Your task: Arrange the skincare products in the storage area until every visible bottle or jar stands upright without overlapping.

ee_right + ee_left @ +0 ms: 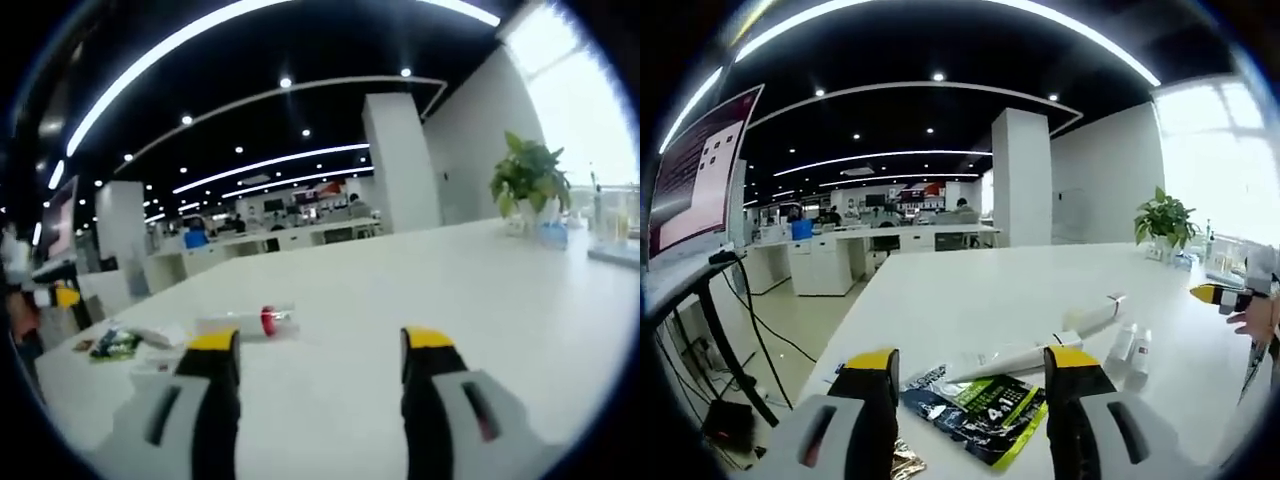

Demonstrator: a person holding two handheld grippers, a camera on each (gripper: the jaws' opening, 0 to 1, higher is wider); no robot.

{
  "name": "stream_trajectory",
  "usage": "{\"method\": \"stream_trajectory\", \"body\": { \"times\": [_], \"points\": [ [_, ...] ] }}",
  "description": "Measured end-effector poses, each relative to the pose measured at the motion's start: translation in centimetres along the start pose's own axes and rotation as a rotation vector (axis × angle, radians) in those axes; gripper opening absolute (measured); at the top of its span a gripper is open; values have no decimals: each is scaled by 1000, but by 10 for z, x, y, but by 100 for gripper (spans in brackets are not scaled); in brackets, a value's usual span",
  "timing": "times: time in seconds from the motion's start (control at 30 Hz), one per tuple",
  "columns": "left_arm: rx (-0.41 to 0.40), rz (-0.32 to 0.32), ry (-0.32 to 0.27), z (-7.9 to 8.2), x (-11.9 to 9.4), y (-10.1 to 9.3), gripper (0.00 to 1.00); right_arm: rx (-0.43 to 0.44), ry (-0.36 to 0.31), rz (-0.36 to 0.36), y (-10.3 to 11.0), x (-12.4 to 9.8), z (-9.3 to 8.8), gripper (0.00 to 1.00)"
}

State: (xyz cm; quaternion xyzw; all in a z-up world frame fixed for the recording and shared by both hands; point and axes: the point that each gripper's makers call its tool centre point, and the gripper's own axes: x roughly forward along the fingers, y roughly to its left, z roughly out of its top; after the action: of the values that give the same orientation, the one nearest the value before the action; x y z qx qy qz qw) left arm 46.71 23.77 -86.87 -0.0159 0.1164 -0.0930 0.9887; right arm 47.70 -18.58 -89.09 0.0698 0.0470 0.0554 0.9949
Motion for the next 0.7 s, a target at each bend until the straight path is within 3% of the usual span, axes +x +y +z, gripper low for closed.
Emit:
{"method": "stream_trajectory", "body": {
  "times": [0.53, 0.63, 0.7],
  "points": [
    [12, -98, 0, 11, 29, -24, 68, -80, 17, 46, 11, -7, -26, 67],
    [3, -106, 3, 11, 33, -26, 68, -95, 38, 29, 7, -6, -33, 70],
    [-4, -108, 9, 11, 35, -27, 68, -63, 31, 25, 6, -6, -33, 71]
  ]
}}
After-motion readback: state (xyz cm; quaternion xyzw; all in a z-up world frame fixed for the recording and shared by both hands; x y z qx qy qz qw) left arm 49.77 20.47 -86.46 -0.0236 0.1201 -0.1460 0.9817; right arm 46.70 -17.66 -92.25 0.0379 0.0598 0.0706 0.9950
